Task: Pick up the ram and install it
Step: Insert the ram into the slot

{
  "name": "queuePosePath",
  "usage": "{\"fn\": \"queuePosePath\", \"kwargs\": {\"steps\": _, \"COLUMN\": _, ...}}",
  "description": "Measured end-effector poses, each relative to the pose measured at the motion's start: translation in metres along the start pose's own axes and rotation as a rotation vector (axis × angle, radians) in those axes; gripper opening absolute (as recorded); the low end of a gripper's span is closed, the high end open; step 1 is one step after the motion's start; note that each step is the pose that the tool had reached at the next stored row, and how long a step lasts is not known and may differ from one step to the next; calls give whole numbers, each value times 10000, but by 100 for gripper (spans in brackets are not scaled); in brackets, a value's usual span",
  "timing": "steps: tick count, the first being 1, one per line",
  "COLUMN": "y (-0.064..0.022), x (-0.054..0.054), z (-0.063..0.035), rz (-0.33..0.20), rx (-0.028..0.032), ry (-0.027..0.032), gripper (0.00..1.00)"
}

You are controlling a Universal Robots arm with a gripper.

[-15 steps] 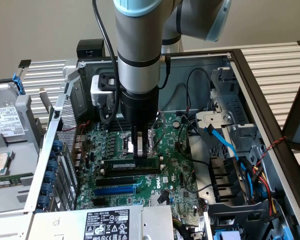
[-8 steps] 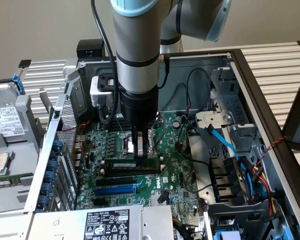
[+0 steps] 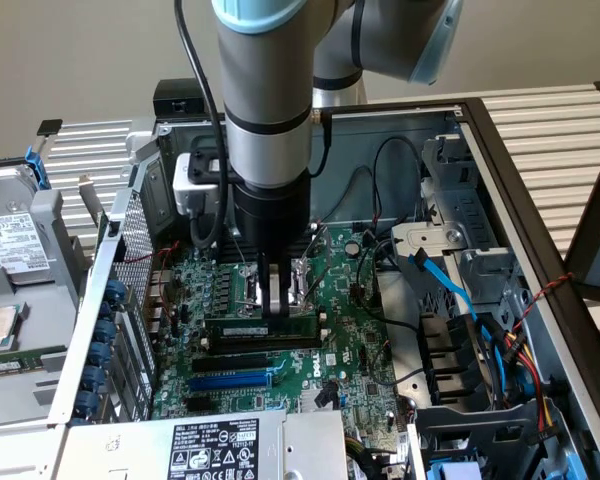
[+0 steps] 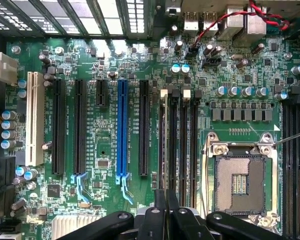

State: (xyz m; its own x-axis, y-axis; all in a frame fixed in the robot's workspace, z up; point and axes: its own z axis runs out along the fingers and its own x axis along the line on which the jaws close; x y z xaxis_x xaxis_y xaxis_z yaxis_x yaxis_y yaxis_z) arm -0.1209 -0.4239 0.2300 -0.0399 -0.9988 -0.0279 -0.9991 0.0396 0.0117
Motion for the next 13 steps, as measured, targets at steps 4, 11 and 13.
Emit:
{"fn": "queuePosePath", "kwargs": {"steps": 4, "y": 27, "x": 2, "z": -2, "rz": -8, "rx": 347, "ry": -9, "gripper": 13}}
{"fn": "queuePosePath", "kwargs": {"steps": 11, "y": 77, "x": 2, "z": -22, "rz": -13, "rx": 457, "ry": -19, "gripper": 13}}
{"fn": "queuePosePath", "kwargs": {"steps": 13, "y": 78, "x": 2, "z": -25, "rz": -15, "rx": 459, "ry": -22, "gripper": 13}}
